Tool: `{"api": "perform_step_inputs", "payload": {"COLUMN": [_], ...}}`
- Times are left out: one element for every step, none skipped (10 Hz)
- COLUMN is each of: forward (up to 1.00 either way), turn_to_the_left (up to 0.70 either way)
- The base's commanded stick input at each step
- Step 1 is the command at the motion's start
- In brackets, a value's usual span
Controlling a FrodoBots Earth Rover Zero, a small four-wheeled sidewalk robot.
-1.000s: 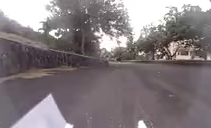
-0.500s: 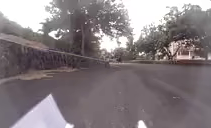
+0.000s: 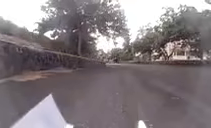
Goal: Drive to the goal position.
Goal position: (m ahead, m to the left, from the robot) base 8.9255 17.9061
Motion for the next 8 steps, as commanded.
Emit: {"api": "perform_step_inputs", "payload": {"forward": [0.20, 0.20, 0.20, 0.20, 0.20, 0.20, 0.20, 0.20], "turn_to_the_left": [0.00, 0.00, 0.00, 0.00, 0.00, 0.00, 0.00, 0.00]}}
